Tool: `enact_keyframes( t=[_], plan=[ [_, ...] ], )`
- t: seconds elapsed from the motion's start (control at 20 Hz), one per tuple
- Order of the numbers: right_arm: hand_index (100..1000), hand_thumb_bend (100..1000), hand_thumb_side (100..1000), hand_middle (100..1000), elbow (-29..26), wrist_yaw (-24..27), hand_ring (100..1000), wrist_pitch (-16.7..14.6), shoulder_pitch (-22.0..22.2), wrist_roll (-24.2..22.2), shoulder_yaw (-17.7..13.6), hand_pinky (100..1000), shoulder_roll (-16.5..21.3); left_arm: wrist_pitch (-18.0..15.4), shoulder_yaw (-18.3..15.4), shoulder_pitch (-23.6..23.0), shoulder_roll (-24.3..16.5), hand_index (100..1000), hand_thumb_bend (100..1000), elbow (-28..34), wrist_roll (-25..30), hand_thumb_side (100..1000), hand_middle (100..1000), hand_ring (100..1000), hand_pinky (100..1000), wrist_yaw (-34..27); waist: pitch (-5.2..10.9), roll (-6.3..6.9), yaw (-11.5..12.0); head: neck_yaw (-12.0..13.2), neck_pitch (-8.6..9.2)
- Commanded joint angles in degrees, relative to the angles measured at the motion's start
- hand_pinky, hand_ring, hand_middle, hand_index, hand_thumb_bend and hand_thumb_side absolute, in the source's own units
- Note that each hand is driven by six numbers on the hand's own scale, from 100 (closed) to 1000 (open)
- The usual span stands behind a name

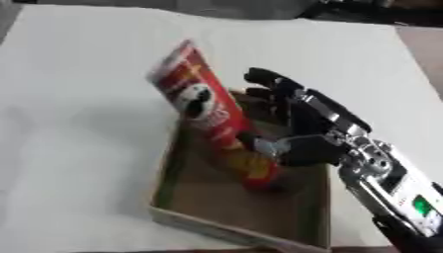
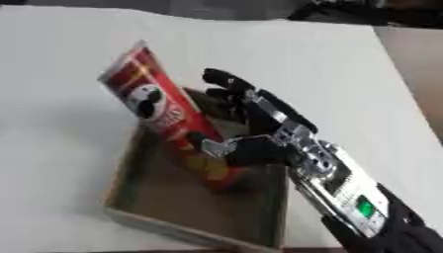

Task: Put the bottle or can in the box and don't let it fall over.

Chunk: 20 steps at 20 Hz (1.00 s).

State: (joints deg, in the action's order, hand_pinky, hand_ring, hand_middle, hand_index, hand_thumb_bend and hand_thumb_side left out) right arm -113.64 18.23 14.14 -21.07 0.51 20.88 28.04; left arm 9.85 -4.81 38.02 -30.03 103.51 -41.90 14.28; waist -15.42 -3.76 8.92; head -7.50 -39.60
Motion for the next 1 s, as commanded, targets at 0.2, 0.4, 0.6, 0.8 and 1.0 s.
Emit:
enact_keyframes(
  t=[0.2,0.4,0.6,0.8,1.0],
  plan=[
    [1000,389,100,1000,-0.95,3.96,1000,-4.64,0.68,1.64,-3.8,1000,3.7,0.11,-0.41,0.08,-1.57,801,100,0.75,0.13,512,502,674,628,0.68,1.97,0.25,-0.65,0.78,-0.5],
    [1000,133,146,1000,-0.95,11.86,1000,-12.64,2.31,5.67,-10.03,1000,8.51,-0.07,-0.17,-0.45,-1.75,801,100,1.37,0.5,501,503,669,627,0.88,2.57,0.58,-1.28,1.23,-0.46],
    [1000,100,310,1000,-0.95,18.35,1000,-22.67,6.62,6.23,-18.23,1000,15.27,-0.36,0.54,-1.67,-2.18,808,100,3.72,1.79,495,520,680,646,1.54,2.96,0.81,-2.2,2.06,0.02],
    [1000,100,296,979,-0.95,19.83,1000,-28.16,13.75,3.94,-23.38,1000,16.47,-0.17,1.39,-3.31,-2.07,816,100,6.81,4.46,506,570,729,682,2.32,3.41,0.78,-2.56,2.45,0.24],
    [1000,100,328,933,-0.95,18.83,958,-32.16,19.53,4.05,-27.22,1000,13.17,0.32,1.25,-4.95,-0.6,804,100,9.64,7.47,502,608,769,713,2.75,3.51,1.07,-2.57,3.44,0.0]
  ],
)
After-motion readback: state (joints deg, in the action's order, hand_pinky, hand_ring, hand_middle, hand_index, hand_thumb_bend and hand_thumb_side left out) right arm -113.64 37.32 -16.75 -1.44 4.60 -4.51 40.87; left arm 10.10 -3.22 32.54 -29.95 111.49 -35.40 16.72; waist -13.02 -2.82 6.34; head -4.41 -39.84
